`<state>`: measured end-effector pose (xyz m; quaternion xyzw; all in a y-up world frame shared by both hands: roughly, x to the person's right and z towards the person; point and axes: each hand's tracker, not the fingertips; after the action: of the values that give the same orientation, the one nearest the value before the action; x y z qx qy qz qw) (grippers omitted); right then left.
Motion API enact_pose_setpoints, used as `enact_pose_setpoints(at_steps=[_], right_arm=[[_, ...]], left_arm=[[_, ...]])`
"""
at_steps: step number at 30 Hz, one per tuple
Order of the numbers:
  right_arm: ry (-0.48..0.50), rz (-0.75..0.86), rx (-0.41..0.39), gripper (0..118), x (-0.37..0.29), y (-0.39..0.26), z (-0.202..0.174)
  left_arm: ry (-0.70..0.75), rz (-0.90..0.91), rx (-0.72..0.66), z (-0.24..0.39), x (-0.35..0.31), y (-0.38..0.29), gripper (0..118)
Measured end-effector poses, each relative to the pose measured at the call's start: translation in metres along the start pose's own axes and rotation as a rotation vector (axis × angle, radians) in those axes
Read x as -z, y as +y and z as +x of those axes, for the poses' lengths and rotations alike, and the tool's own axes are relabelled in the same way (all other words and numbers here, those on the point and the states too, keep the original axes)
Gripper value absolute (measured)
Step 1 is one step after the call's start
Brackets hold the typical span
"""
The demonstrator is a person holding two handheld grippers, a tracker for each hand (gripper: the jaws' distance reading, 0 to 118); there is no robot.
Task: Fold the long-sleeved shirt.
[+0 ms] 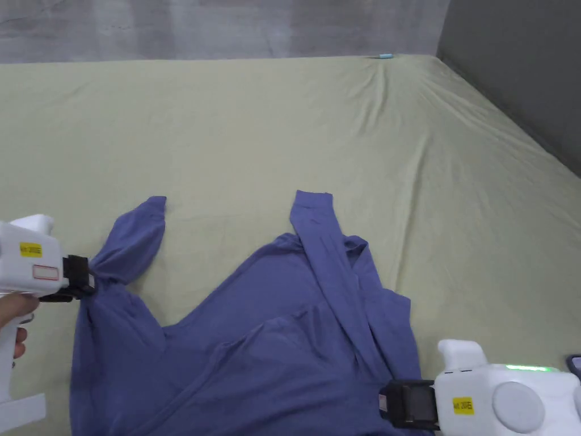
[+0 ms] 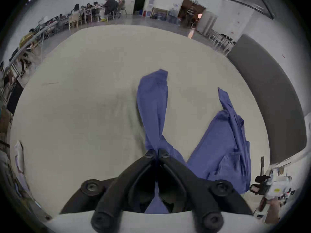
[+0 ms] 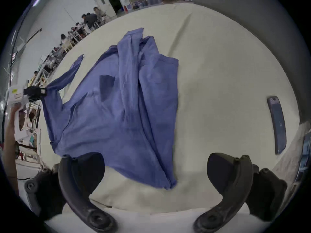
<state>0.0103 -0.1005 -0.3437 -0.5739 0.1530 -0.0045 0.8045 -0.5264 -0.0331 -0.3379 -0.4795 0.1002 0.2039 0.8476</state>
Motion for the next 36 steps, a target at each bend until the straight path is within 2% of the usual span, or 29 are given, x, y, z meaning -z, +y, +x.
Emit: enact_pose_setpoints(at_steps=[1, 2, 3, 5, 6, 7, 8, 9, 11, 16, 21, 26, 30, 33, 36], right_arm=[[-0.033, -0.045, -0.033, 116, 0.007, -0.001, -0.004], [-0.051, -0.093, -0.07, 101, 0.016, -0.004, -0.008], [-0.067, -0.118, -0.093, 75, 0.023, -0.01, -0.01], [-0.108, -0.123, -0.11, 68, 0.033, -0.019, -0.013], [-0.155, -0.087, -0.119, 53, 0.03, -0.022, -0.015], [-0.12, -0.054, -0.114, 7, 0.023, -0.024, -0.021], [-0.109, -0.063, -0.126, 0, 0.019, -0.023, -0.023], [-0.065, -0.034, -0.126, 0, 0.013, -0.022, -0.024], [0.022, -0.001, -0.065, 0, -0.01, -0.015, -0.018], [0.029, 0.188, -0.102, 0, -0.085, 0.025, -0.014], [-0.021, 0.402, -0.195, 0, -0.166, 0.103, -0.022], [-0.101, 0.534, -0.3, 0, -0.222, 0.214, -0.057], [-0.139, 0.589, -0.301, 0, -0.25, 0.3, -0.085], [-0.21, 0.65, -0.333, 0, -0.27, 0.353, -0.105], [-0.213, 0.677, -0.301, 0, -0.289, 0.402, -0.115]], left_arm=[[0.007, 0.009, 0.002, -0.004, -0.006, 0.001, 0], [0.012, 0.011, 0.002, -0.008, -0.011, 0.001, 0], [0.017, 0.014, 0.0, -0.013, -0.015, 0.001, 0], [0.024, 0.014, -0.014, -0.02, -0.021, -0.002, 0], [0.026, 0.012, -0.027, -0.025, -0.024, -0.003, 0], [0.023, 0.012, -0.042, -0.029, -0.028, -0.006, 0], [0.019, 0.014, -0.057, -0.031, -0.032, -0.009, 0], [0.013, 0.014, -0.069, -0.034, -0.035, -0.01, 0], [-0.004, 0.012, -0.099, -0.04, -0.041, -0.01, 0], [-0.059, 0.052, -0.185, -0.045, -0.072, -0.004, 0], [-0.108, 0.137, -0.22, -0.033, -0.11, 0.036, 0], [-0.153, 0.232, -0.231, -0.001, -0.146, 0.113, 0], [-0.169, 0.3, -0.25, 0.026, -0.168, 0.183, 0], [-0.14, 0.368, -0.228, 0.046, -0.184, 0.233, 0], [-0.1, 0.424, -0.224, 0.059, -0.198, 0.275, 0]])
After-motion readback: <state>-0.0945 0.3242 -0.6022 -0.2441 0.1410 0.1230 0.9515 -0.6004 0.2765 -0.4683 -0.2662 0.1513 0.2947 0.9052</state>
